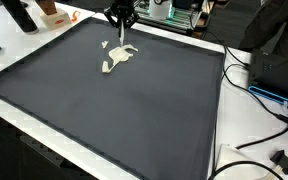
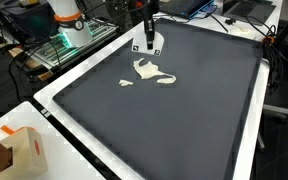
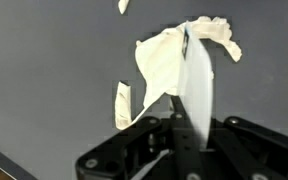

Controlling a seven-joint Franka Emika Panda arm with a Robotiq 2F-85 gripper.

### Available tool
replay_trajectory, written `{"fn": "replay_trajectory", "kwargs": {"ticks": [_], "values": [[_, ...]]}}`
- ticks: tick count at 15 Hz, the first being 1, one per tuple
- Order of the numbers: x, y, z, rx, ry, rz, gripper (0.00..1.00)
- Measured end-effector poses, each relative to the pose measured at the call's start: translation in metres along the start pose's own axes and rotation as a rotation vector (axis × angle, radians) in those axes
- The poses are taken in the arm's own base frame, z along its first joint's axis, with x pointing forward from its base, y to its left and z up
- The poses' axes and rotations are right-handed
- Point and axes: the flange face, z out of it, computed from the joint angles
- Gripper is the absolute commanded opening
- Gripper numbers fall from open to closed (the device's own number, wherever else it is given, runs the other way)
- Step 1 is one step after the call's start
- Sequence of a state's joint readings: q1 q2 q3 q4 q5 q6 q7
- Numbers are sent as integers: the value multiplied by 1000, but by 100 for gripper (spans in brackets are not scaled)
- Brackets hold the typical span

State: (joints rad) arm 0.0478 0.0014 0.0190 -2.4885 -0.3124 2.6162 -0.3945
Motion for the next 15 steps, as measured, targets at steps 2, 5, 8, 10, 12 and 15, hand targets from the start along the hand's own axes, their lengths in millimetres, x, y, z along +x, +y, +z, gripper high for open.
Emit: {"fn": "replay_trajectory", "kwargs": {"ticks": [2, 5, 8, 10, 12, 15], "values": [[-5, -1, -9, 34, 36, -5, 1], [-13, 0, -23, 89, 102, -6, 1], [-21, 4, -36, 137, 167, 7, 1], [-26, 7, -43, 172, 190, 15, 1], [-33, 10, -49, 206, 198, 21, 1], [-41, 13, -56, 245, 199, 30, 1]]}}
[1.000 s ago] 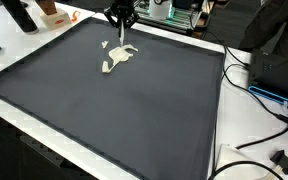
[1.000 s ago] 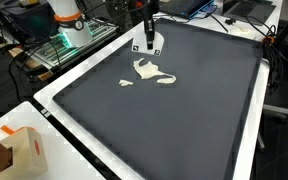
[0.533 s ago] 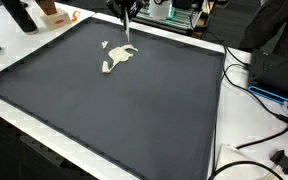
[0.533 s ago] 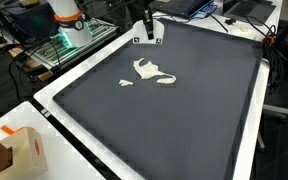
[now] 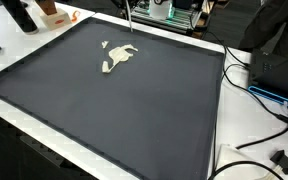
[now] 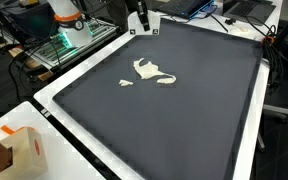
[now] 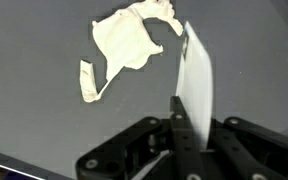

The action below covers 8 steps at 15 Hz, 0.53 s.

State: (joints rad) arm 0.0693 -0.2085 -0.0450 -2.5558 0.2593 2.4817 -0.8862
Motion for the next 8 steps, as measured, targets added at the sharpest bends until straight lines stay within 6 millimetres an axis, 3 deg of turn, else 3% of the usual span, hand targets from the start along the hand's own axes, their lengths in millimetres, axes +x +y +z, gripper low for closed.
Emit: {"fn": "replay_trajectory", "kwargs": {"ticks": [8], "values": [[-1, 1, -4, 9, -2, 4, 4]]}}
